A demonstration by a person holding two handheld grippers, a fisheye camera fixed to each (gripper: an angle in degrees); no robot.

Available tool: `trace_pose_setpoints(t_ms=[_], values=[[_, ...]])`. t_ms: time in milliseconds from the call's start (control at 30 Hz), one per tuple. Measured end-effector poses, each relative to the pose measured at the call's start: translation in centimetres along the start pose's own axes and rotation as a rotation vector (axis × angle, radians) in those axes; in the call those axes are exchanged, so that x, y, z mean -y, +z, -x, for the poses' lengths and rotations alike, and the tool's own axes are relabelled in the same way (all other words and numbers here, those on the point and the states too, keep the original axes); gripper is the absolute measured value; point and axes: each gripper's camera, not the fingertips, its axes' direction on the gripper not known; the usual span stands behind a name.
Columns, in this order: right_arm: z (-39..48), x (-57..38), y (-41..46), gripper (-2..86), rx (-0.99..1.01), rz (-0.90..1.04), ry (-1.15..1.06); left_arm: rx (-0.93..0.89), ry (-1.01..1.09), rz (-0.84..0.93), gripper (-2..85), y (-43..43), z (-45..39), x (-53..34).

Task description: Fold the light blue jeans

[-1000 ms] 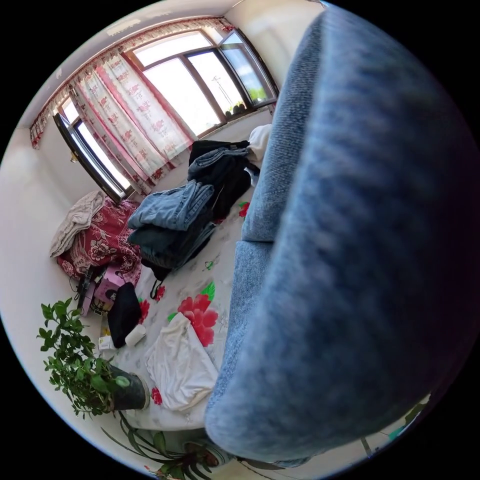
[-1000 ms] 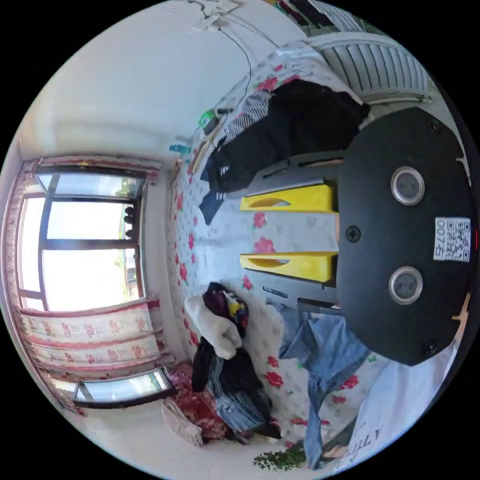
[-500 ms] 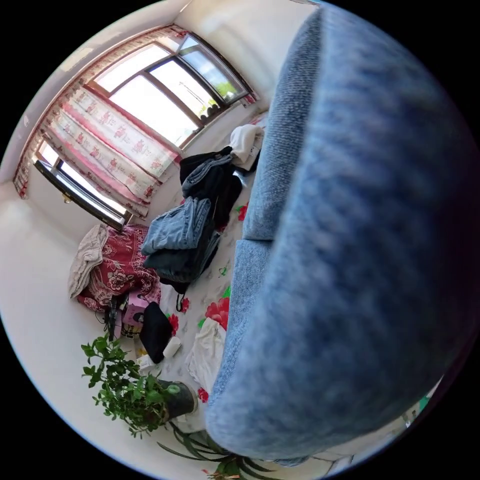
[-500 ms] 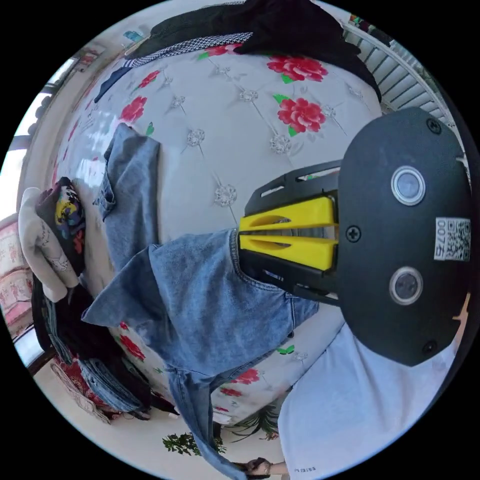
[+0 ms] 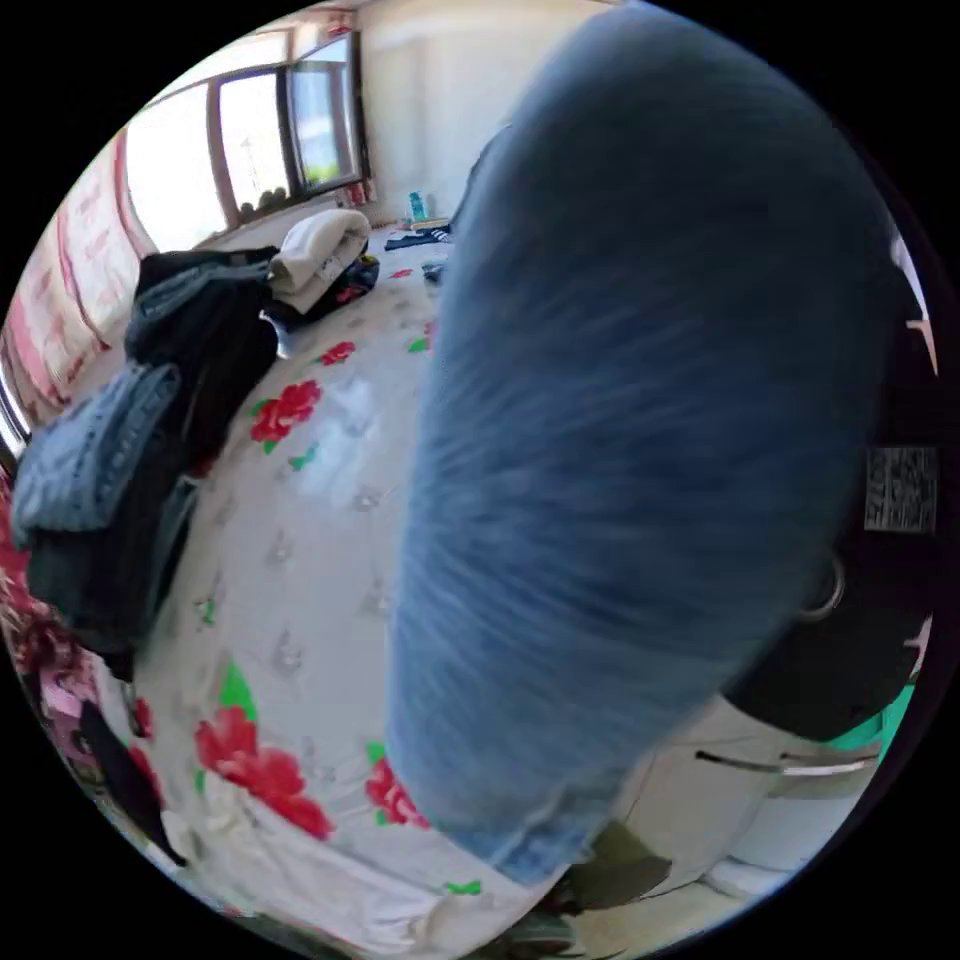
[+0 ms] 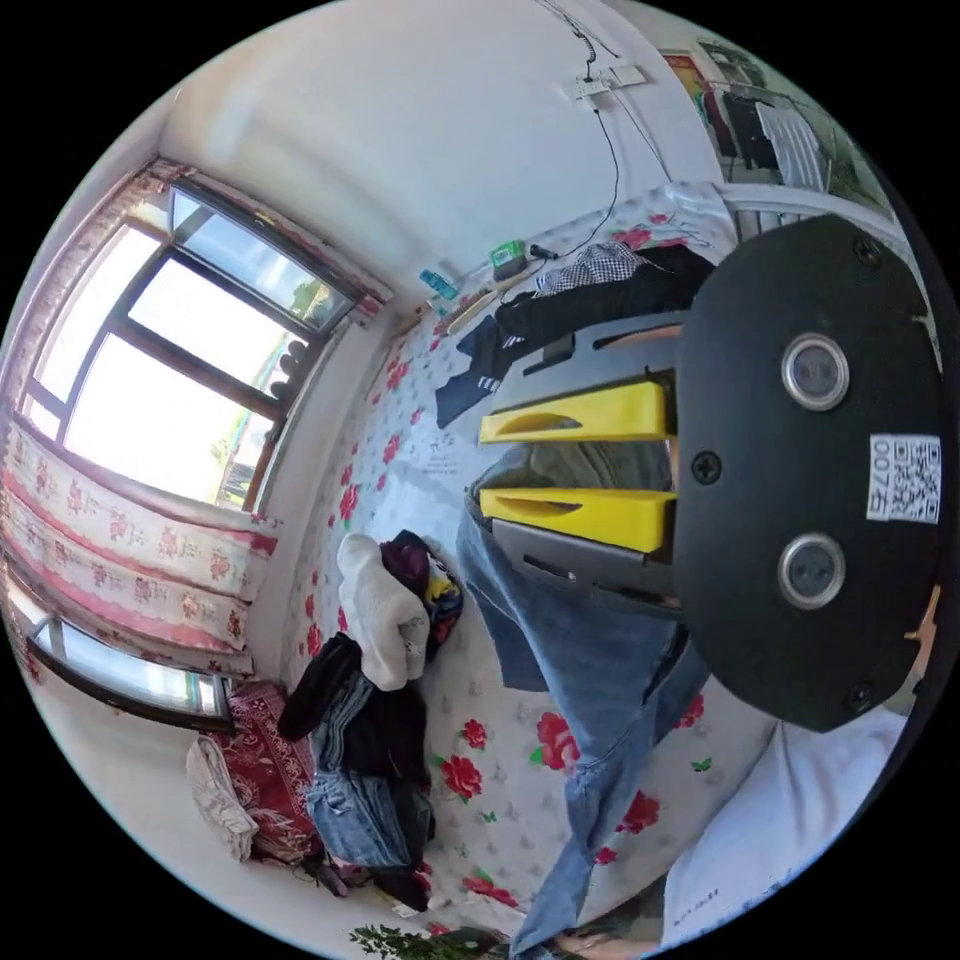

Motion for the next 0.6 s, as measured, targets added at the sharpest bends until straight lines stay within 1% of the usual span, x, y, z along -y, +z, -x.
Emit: trace_pose_setpoints(t_ms=[33,100,167,233,267,300,333,433,467,600], values=[[-0.1,-0.2,2.4,5.3,0.068,0.075,0.019,-0.01,-0.039,0.039,10.4,2.0,0.7,0.6],[-0.4,-2.4,4.5,6.4,0.155,0.116,0.076,0.034,-0.05,0.082,9.9,3.5,1.5,0.7],[-0.9,-6.4,5.7,7.4,0.252,0.076,0.139,0.14,-0.014,0.129,9.7,3.8,2.9,-0.3],[-1.7,-13.6,8.1,8.1,0.377,0.074,0.244,0.164,-0.004,0.132,9.7,3.4,4.5,-1.7],[-2.0,-15.6,8.9,8.2,0.4,0.096,0.276,0.146,-0.022,0.117,9.7,2.8,5.8,-2.6],[-2.5,-19.3,10.4,8.3,0.424,0.162,0.342,0.133,-0.039,0.102,9.7,2.4,6.4,-3.1],[-2.8,-22.7,11.9,8.4,0.423,0.245,0.412,0.102,-0.075,0.053,9.7,1.6,7.5,-3.7],[-2.9,-27.7,14.5,9.1,0.403,0.39,0.485,0.046,-0.109,-0.087,10.0,0.1,8.3,-3.6],[-2.8,-28.0,14.8,9.2,0.391,0.408,0.487,0.041,-0.095,-0.135,10.5,-0.1,7.8,-2.8],[-1.9,-26.8,16.3,9.8,0.419,0.408,0.459,0.017,-0.056,-0.193,11.9,0.6,6.0,1.3]])
